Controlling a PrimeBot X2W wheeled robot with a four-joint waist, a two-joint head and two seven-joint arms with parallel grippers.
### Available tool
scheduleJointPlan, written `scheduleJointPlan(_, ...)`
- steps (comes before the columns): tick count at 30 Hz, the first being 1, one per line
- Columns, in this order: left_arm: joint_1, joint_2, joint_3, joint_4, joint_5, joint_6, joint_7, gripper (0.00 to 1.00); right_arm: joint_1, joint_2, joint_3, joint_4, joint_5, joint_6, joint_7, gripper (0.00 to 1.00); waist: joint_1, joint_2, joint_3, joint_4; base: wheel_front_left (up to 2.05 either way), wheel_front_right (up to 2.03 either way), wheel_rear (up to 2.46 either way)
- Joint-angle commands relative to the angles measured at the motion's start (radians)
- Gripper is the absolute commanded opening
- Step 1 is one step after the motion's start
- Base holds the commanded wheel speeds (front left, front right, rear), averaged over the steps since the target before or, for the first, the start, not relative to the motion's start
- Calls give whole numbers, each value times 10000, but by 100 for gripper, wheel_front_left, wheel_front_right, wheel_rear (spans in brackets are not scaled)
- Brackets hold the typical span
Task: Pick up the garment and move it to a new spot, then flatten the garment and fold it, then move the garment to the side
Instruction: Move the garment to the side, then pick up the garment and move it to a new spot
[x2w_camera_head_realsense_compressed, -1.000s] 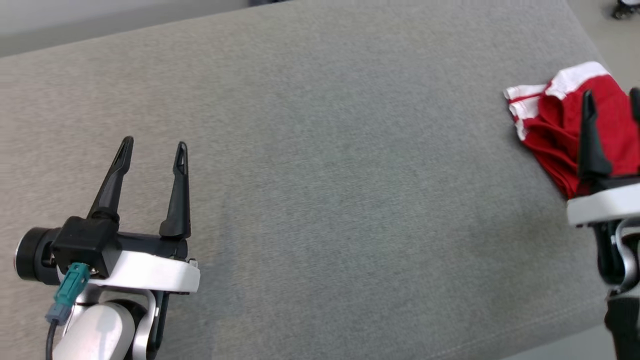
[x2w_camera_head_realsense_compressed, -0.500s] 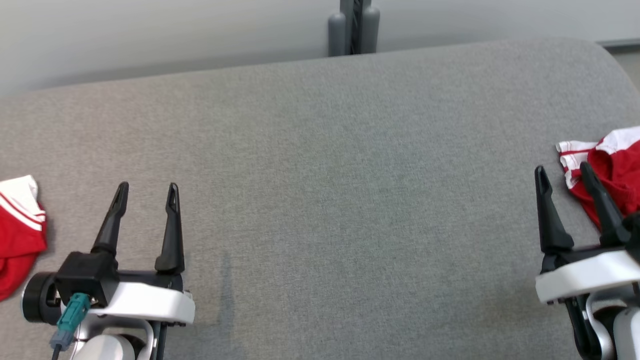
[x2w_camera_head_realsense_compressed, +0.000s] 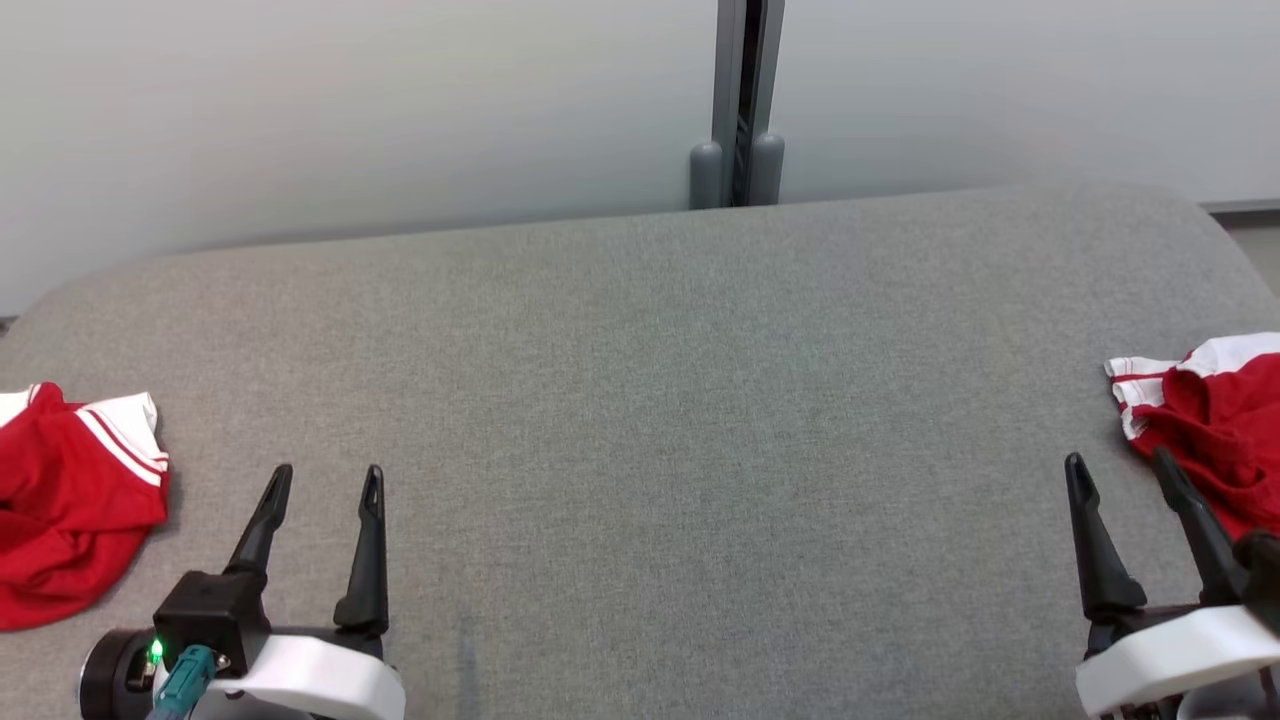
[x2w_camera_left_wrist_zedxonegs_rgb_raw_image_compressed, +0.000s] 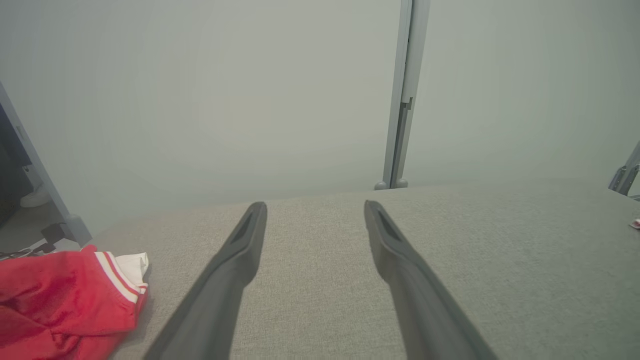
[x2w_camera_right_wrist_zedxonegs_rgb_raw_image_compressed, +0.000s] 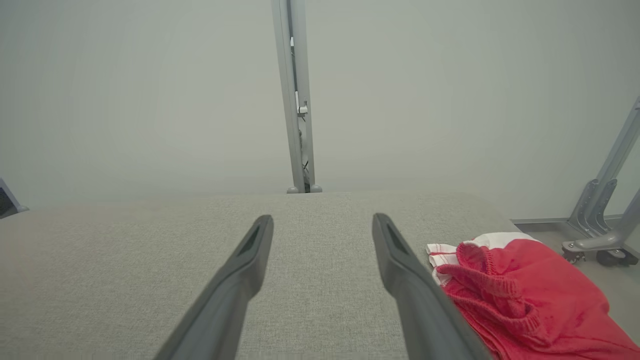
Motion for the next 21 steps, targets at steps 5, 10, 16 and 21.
scheduleJointPlan(5,402,143,-16,12,-113,133,125,100,520,33,-43,-303,-130,-5,240,100,0,-1,-470,-4,0,0,0)
scheduleJointPlan(10,518,187,-63,-116,-124,185,192,100,648,50,-78,-471,-107,-5,315,100,0,-1,-509,-4,0,0,0)
scheduleJointPlan(16,475,231,-103,-211,-75,240,280,100,658,54,-135,-595,-93,-5,368,100,0,-1,-473,-10,0,0,0)
scheduleJointPlan(21,371,231,-138,-284,-50,280,334,100,644,58,-180,-600,18,-4,329,100,0,-1,-432,-4,0,0,0)
